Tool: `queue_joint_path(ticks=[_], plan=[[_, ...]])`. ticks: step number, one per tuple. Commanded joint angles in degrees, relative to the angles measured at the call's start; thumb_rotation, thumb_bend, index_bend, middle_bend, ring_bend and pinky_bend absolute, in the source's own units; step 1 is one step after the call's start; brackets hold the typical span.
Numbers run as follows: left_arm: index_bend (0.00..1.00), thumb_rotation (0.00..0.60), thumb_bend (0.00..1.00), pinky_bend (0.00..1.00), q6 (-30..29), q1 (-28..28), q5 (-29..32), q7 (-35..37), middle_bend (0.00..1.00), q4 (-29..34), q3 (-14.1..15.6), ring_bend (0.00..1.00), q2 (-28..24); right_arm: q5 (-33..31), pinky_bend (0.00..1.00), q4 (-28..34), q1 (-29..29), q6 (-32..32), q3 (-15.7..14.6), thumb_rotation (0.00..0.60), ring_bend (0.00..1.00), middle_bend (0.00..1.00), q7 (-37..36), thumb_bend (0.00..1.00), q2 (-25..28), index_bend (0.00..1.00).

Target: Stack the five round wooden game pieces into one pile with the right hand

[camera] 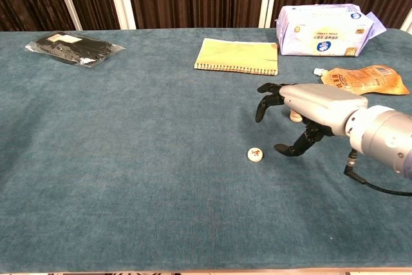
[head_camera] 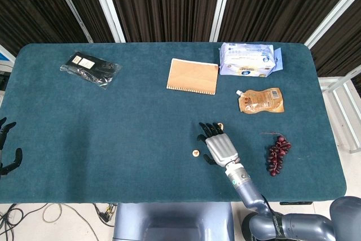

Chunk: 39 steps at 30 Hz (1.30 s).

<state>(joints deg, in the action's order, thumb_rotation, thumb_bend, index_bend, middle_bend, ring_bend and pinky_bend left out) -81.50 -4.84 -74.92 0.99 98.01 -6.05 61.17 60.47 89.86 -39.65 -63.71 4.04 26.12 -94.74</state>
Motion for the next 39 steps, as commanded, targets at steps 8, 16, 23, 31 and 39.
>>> queue_joint_path(ticks=[8, 16, 23, 31, 39], plan=[[0.14, 0.6, 0.48, 0.0, -0.1, 0.0, -0.1, 0.1, 0.0, -0.1, 0.0, 0.0, 0.0, 0.7, 0.0, -2.3, 0.2, 1.2, 0.8, 0.6, 0.0, 0.0, 0.5, 0.42, -2.7, 0.32], [0.14, 0.6, 0.49, 0.0, -0.1, 0.0, -0.1, 0.0, 0.0, -0.1, 0.0, 0.0, 0.1, -0.2, 0.0, -3.4, 0.5, 2.8, 1.0, 0.6, 0.0, 0.0, 0.5, 0.42, -3.3, 0.35], [0.14, 0.6, 0.49, 0.0, -0.1, 0.0, 0.0, -0.1, 0.0, -0.1, 0.0, 0.0, 0.1, 0.1, 0.0, -3.9, 0.8, 3.5, 1.1, 0.6, 0.0, 0.0, 0.2, 0.42, -3.9, 0.39], [0.14, 0.6, 0.48, 0.0, -0.1, 0.0, 0.0, 0.0, 0.0, -0.1, -0.1, 0.0, 0.1, 0.4, 0.0, -5.1, 0.8, 4.4, 1.6, 0.6, 0.0, 0.0, -0.2, 0.42, -5.2, 0.42], [0.14, 0.6, 0.48, 0.0, -0.1, 0.0, 0.0, 0.0, 0.0, -0.1, -0.1, 0.0, 0.1, 0.2, 0.0, -6.1, 0.7, 5.1, 2.2, 0.6, 0.0, 0.0, -0.2, 0.42, -5.8, 0.43]])
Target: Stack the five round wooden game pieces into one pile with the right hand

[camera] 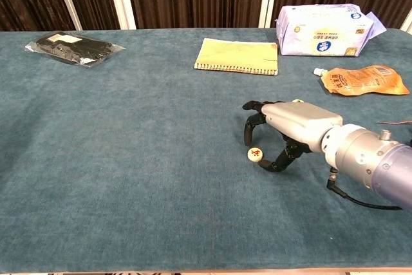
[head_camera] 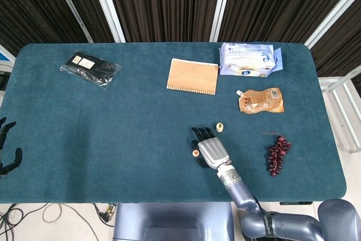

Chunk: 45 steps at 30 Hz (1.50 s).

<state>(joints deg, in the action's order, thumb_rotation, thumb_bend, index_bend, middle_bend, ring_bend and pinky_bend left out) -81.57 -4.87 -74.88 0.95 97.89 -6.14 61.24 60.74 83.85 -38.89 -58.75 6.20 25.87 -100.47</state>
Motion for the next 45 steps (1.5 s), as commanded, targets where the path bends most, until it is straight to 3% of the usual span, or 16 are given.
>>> queue_joint_path(ticks=[1, 36, 45], plan=[[0.14, 0.6, 0.48, 0.0, 0.0, 0.0, 0.0, 0.0, 0.0, 0.0, 0.0, 0.0, 0.0, -0.1, 0.0, -0.2, -0.1, 0.3, 0.2, 0.6, 0.0, 0.0, 0.1, 0.42, -0.1, 0.43], [0.14, 0.6, 0.48, 0.0, 0.1, 0.0, 0.0, 0.1, 0.0, 0.0, 0.0, 0.0, 0.0, -1.0, 0.0, -2.0, -0.3, 2.5, 1.7, 0.6, 0.0, 0.0, -0.4, 0.42, -0.7, 0.53], [0.14, 0.6, 0.48, 0.0, 0.0, 0.0, 0.0, 0.2, 0.0, 0.0, 0.0, 0.0, 0.0, -3.6, 0.0, 2.9, -1.5, 3.0, 5.9, 0.6, 0.0, 0.0, -0.2, 0.42, 4.7, 0.53]])
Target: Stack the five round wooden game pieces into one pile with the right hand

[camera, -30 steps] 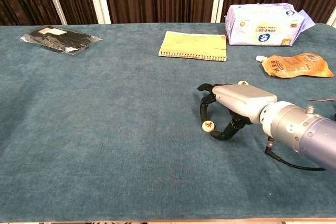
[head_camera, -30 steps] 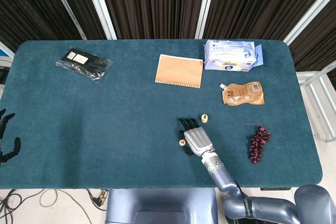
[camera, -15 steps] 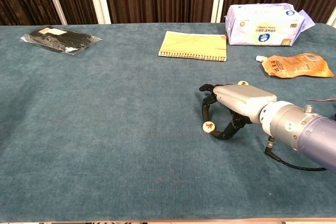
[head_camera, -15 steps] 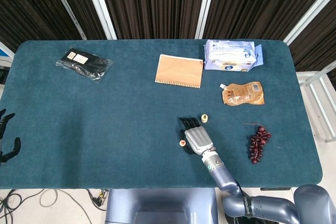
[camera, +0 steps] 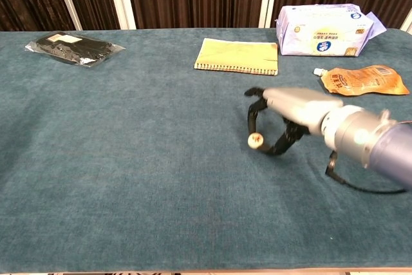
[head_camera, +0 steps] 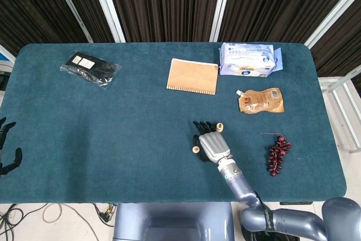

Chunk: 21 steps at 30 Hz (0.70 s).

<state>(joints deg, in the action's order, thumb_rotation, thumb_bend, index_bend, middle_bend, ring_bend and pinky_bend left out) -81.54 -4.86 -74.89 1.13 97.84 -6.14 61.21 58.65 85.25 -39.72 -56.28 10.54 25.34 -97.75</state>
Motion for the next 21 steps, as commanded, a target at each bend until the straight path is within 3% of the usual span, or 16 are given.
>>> queue_joint_path(ticks=[1, 10, 21], plan=[[0.14, 0.6, 0.48, 0.0, 0.0, 0.0, 0.0, -0.1, 0.0, 0.0, 0.0, 0.0, 0.0, -2.2, 0.0, 2.0, -1.0, 0.8, 2.3, 0.6, 0.0, 0.0, 0.6, 0.42, 3.0, 0.53], [0.14, 0.6, 0.48, 0.0, -0.2, 0.0, -0.2, -0.2, 0.0, 0.1, 0.0, 0.0, 0.1, -11.0, 0.0, 0.9, -4.0, 4.5, 6.4, 0.6, 0.0, 0.0, 1.8, 0.42, 8.7, 0.53], [0.14, 0.6, 0.48, 0.0, -0.2, 0.0, -0.1, -0.2, 0.0, 0.0, 0.0, 0.0, 0.1, -17.9, 0.0, -4.5, -6.2, 6.8, 5.9, 0.6, 0.0, 0.0, 2.0, 0.42, 9.1, 0.53]])
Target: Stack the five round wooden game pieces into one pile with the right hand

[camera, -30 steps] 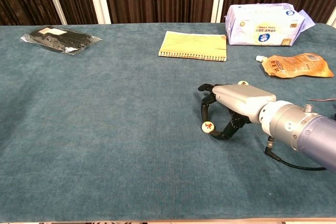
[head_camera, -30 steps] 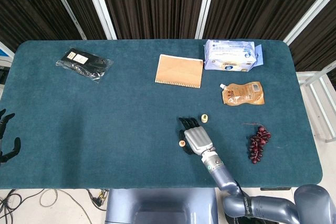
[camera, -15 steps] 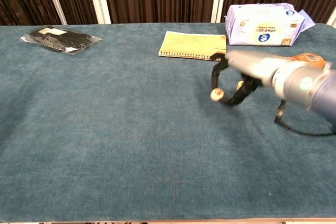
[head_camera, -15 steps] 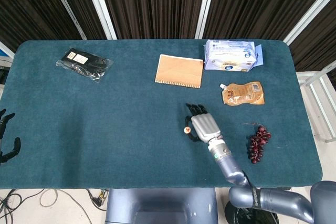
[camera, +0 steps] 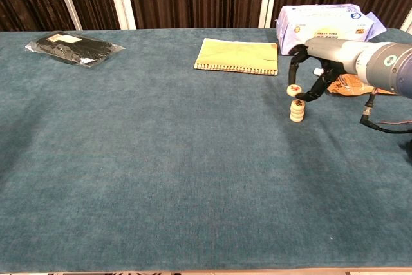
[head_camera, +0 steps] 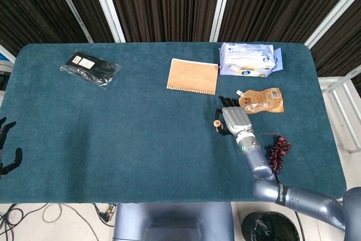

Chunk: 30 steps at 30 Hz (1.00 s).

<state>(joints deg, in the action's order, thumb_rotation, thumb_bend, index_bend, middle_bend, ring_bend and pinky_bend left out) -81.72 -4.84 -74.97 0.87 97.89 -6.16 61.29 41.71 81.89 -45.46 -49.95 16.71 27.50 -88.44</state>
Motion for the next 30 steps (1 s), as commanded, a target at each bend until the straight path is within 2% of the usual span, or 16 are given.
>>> queue_joint_path(ticks=[1, 30], plan=[[0.14, 0.6, 0.48, 0.0, 0.0, 0.0, 0.1, 0.1, 0.0, 0.0, 0.0, 0.0, 0.0, -1.3, 0.0, -1.7, -0.5, 0.6, -0.4, 0.6, 0.0, 0.0, -0.3, 0.42, -0.3, 0.53], [0.14, 0.6, 0.49, 0.0, 0.2, 0.0, 0.2, 0.0, 0.0, 0.0, 0.0, 0.0, 0.0, -1.3, 0.0, -2.6, -1.5, 0.1, -3.3, 0.6, 0.0, 0.0, -2.5, 0.42, -0.9, 0.53]])
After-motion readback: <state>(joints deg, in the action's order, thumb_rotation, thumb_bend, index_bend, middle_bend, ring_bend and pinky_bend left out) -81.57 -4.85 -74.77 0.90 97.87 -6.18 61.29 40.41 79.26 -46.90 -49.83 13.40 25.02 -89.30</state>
